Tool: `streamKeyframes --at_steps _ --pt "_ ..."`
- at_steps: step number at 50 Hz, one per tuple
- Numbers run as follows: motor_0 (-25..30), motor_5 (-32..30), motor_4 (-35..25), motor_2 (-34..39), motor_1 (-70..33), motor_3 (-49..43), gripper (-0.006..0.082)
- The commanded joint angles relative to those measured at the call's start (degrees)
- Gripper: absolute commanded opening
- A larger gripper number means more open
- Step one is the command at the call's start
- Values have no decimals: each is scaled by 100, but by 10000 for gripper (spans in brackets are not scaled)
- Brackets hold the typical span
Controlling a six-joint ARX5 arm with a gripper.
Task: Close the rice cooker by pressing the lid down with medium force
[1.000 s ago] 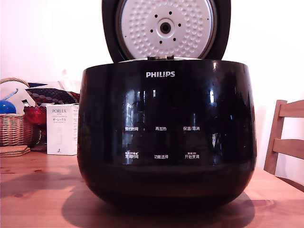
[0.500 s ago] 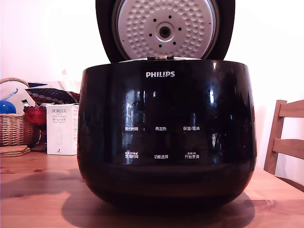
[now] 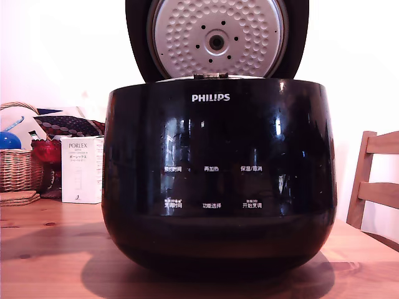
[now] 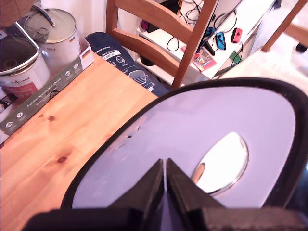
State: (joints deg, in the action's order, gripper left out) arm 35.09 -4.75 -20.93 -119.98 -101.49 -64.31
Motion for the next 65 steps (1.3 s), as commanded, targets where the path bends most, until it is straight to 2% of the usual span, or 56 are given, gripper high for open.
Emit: streamKeyframes --at_steps 1,10,20,50,65 --pt "31 50 -44 146 -367 -57 -24" --pt "61 72 -199 146 -678 -136 -24" --pt "68 306 -96 146 -688 555 -24" --pt "221 280 -146 160 -688 623 -24" --pt "337 282 -153 304 -686 964 -24"
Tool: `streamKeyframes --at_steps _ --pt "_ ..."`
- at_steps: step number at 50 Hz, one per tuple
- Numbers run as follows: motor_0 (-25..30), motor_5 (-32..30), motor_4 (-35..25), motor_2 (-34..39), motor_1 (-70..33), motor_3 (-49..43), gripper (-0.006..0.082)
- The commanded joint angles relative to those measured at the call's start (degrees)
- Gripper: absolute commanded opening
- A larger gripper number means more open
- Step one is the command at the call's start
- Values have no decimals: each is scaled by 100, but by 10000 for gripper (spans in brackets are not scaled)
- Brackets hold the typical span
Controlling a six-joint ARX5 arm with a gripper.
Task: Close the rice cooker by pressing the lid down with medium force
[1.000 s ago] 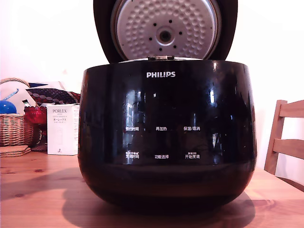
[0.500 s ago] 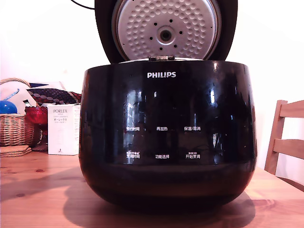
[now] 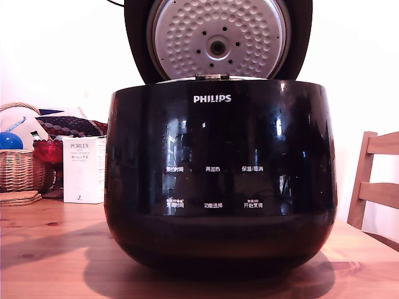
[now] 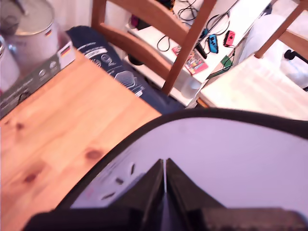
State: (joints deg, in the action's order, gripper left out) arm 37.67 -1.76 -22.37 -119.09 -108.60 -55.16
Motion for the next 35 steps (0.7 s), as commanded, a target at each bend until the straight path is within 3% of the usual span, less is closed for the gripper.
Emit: streamKeyframes --at_steps 1,17,35 --pt "94 -17 -9 214 24 57 -24" --pt "214 -13 15 426 107 155 -24" --pt "225 98 101 1742 879 933 -24"
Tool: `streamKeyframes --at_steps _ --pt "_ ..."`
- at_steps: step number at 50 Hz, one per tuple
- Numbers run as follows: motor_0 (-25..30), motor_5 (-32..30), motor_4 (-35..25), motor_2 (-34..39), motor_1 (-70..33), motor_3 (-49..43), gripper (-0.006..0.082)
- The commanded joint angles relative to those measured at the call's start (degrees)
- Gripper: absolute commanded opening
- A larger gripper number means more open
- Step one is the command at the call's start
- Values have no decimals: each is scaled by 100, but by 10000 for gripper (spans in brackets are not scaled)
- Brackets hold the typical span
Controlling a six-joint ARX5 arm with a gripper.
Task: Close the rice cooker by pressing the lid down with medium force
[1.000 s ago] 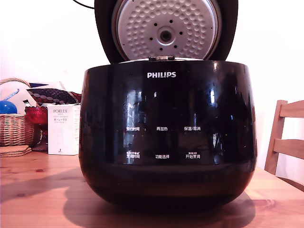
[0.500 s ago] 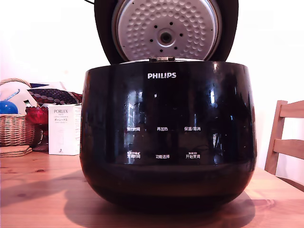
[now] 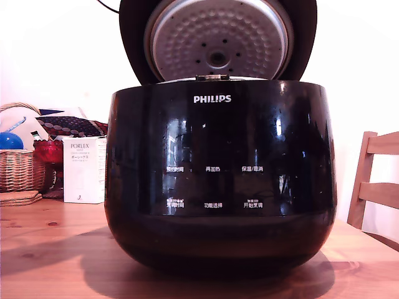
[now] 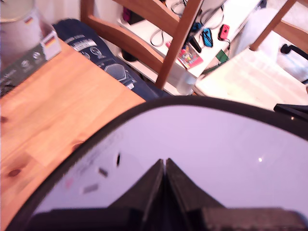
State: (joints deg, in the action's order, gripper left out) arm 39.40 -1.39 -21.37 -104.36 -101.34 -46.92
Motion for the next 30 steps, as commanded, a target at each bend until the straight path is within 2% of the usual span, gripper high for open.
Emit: streamKeyframes --at_steps 1,30 --pt "52 61 0 358 208 164 -24" --pt "52 498 444 2957 1545 1961 -24"
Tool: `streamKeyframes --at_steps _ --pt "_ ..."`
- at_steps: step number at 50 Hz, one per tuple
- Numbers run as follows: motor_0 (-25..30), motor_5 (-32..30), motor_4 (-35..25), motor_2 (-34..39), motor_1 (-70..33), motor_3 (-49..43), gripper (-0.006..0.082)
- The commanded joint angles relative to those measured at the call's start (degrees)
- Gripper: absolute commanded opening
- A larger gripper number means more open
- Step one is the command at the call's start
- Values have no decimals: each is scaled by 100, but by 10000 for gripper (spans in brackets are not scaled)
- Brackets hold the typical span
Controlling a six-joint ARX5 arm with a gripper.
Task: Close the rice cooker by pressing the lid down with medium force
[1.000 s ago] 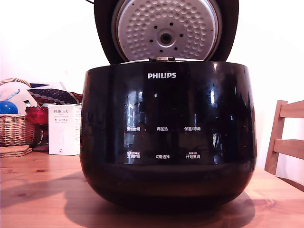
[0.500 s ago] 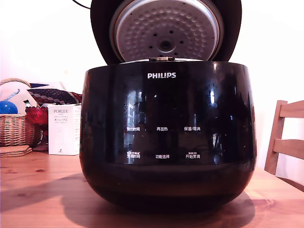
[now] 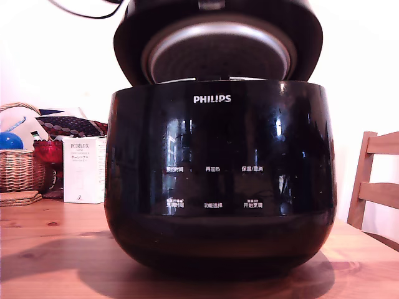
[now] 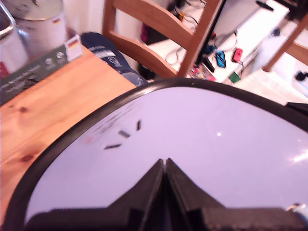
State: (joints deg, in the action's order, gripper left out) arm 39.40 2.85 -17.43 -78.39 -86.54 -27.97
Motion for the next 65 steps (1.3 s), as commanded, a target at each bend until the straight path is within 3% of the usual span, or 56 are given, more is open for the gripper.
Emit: streamKeyframes --at_steps 1,40,65 --pt "52 83 66 444 120 116 -24" --pt "74 127 313 3003 1725 2623 -24" --pt "658 -28 713 3703 2006 3130 -24"
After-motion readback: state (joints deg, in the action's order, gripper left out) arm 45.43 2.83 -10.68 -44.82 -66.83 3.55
